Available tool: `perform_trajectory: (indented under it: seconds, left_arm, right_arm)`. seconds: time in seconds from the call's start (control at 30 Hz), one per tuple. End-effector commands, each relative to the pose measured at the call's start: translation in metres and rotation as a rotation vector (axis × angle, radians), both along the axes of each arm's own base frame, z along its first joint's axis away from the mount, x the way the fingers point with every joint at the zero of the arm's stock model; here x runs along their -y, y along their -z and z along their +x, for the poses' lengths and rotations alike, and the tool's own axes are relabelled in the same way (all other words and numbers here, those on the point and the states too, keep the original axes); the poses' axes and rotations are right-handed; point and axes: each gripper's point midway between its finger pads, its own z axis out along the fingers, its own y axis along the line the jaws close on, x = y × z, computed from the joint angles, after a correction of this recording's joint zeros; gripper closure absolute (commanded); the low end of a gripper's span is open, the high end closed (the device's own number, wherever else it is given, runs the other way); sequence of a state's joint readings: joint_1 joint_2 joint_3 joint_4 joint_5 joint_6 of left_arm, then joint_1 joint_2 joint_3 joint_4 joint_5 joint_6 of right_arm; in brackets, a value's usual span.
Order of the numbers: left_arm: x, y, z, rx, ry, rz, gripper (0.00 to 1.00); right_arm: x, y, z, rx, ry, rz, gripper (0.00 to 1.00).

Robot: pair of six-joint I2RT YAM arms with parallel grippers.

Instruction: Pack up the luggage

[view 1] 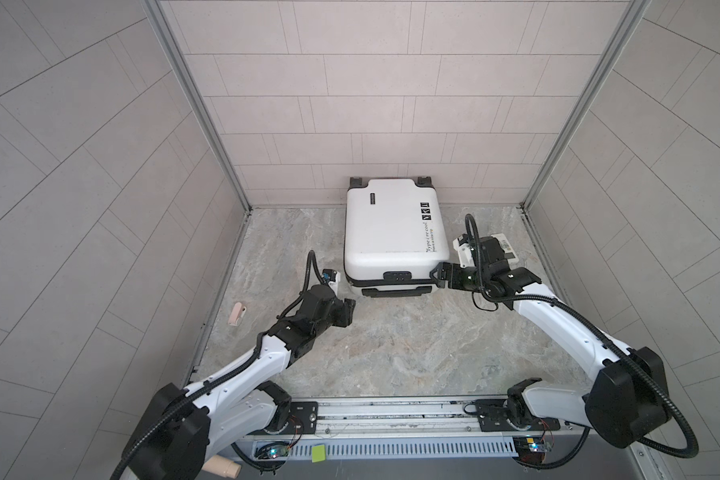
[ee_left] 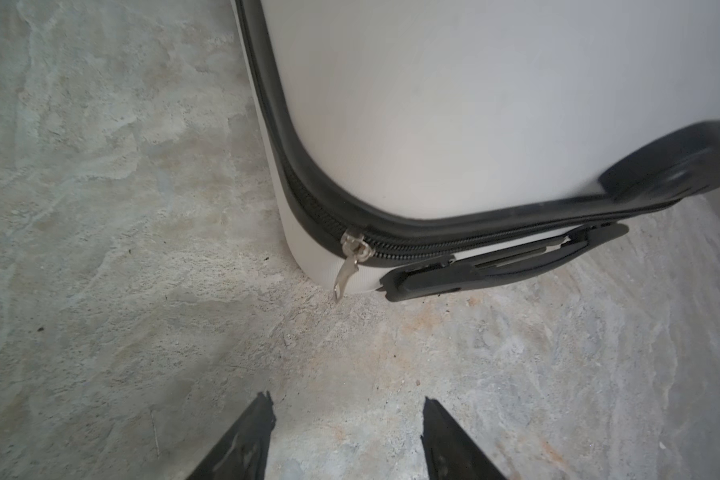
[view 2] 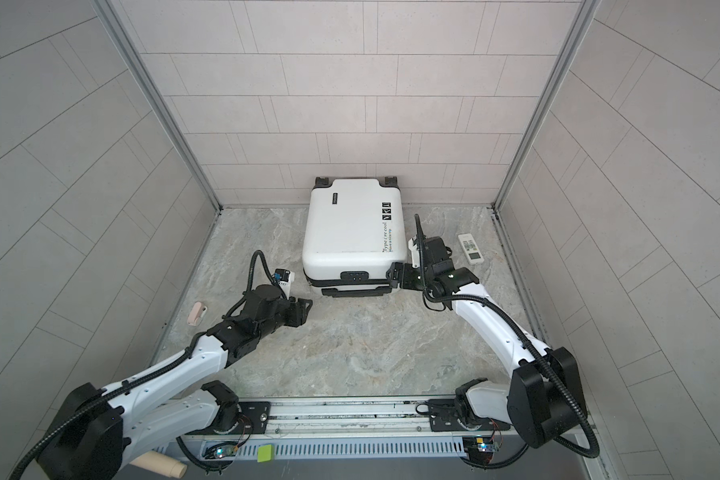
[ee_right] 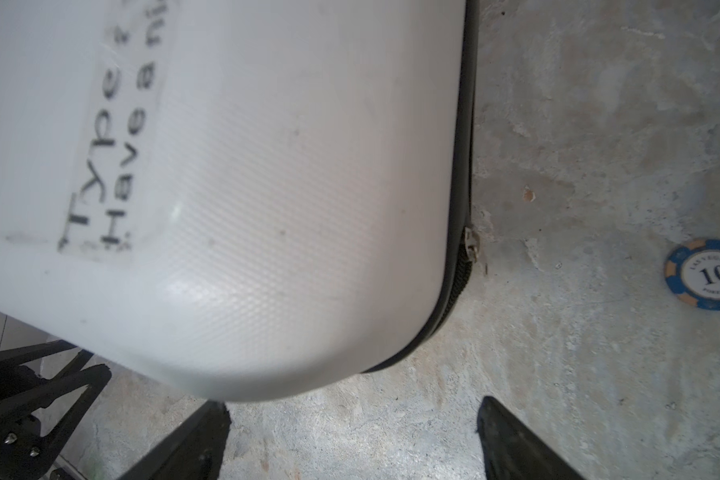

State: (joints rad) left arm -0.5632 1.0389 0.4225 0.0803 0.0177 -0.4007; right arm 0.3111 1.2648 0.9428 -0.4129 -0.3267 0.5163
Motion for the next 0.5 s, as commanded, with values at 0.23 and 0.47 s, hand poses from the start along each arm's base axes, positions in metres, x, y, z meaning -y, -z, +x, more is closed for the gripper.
perform_trajectory:
  seconds: [0.23, 0.47]
  left_arm:
    - [0.0, -0.008, 0.02, 0.242, -0.008, -0.027, 0.4]
    - [-0.02, -0.011, 0.025, 0.375, -0.09, 0.018, 0.5]
  right_arm:
    - [0.007, -0.007, -0.004, 0.024, 0.021, -0.016, 0.06]
    - [0.006, -0.005, -0.002, 0.018, 0.016, -0.017, 0.07]
